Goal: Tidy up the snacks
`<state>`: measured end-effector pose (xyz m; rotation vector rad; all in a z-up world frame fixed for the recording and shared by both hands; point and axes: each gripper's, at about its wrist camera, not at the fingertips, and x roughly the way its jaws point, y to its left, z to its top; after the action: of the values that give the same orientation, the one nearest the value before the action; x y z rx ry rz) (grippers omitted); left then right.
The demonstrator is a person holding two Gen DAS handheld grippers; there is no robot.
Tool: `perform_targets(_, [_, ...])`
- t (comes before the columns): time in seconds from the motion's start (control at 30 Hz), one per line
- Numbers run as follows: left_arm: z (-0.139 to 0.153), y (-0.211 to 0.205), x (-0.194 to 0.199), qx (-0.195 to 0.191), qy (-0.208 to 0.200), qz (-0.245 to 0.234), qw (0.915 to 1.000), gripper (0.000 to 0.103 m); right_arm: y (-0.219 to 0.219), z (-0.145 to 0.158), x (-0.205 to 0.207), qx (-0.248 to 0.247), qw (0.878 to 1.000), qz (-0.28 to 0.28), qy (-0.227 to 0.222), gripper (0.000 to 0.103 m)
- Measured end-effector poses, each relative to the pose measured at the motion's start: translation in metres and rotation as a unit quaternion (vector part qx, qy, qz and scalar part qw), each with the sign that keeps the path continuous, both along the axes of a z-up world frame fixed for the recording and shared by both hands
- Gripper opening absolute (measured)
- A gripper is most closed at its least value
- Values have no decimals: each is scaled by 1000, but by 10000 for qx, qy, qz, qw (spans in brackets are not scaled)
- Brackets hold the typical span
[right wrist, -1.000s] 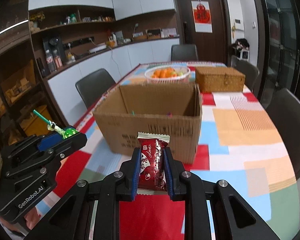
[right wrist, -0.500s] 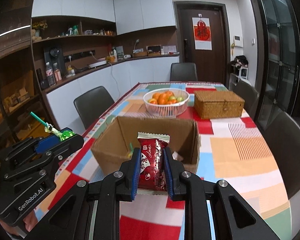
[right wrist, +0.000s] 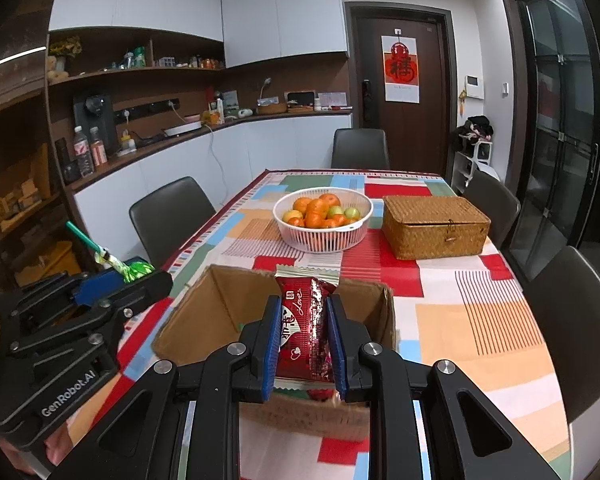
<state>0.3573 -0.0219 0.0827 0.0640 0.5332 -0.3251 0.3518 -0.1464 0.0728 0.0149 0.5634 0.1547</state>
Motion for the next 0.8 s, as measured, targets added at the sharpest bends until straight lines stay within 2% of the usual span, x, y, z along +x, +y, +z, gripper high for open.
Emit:
perform_targets(0.23, [-20, -4, 32, 125, 426, 128, 9989, 25, 1, -10, 30, -74, 9995, -61, 289, 23])
perform_targets(0.3, [-22, -3, 35, 128, 450, 198, 9987, 31, 2, -14, 37, -109, 9993, -54, 363, 23])
perform_targets(0.33, [-24, -3, 36, 153, 455, 214, 9986, 41, 2, -16, 41, -100, 9991, -43, 406, 23])
perform_targets(0.37, [-24, -3, 35, 183, 434, 258, 9986, 45, 1, -18, 44, -76, 9990, -39, 435, 24])
perform_targets(0.5, [-22, 0, 22, 367, 240, 413, 9982, 46, -2, -24, 47, -24, 9986, -132, 509, 38])
perform_targets(0.57, [-20, 3, 9, 402, 129, 498, 9979, 54, -3, -25, 42, -79, 9988, -211, 433, 40])
perform_targets(0.7, [-17, 8, -13, 522, -87, 673, 9963, 64, -7, -22, 21, -96, 9991, -270, 325, 47])
perform_targets(0.8, [-15, 10, -35, 634, -239, 746, 9949, 71, -7, -17, -2, -202, 9991, -359, 138, 57])
